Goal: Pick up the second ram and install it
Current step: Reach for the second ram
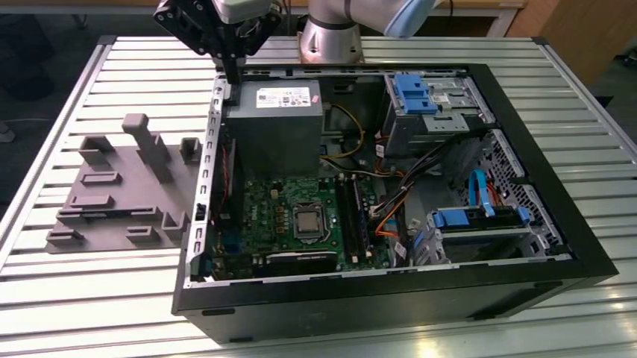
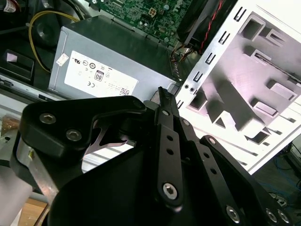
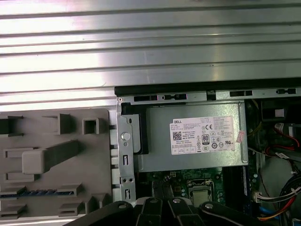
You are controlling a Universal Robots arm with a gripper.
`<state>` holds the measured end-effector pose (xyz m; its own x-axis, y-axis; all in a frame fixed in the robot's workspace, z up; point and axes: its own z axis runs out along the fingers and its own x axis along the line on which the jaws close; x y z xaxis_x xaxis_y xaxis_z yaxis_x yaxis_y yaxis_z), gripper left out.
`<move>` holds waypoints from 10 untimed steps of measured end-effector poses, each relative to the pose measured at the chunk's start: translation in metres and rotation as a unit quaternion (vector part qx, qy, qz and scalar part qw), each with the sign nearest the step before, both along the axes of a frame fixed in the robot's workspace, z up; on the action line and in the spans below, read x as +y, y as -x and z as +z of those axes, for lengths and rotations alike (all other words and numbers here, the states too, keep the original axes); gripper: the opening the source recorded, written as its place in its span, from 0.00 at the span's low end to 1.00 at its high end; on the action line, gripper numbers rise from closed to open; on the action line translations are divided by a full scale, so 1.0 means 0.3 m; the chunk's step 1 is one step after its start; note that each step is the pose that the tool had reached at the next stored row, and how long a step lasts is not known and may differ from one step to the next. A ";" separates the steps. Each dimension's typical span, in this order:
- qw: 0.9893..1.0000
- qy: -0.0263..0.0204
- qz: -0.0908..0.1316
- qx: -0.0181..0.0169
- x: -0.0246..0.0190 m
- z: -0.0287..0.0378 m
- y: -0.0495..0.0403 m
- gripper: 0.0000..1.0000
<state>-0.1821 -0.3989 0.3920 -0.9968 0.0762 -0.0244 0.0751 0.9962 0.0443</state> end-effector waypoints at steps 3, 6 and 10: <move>1.000 0.000 0.000 0.000 0.000 0.000 0.004 0.11; 1.000 0.000 0.000 0.000 0.000 -0.001 0.007 0.11; 1.000 0.000 0.000 0.000 0.000 -0.001 0.011 0.11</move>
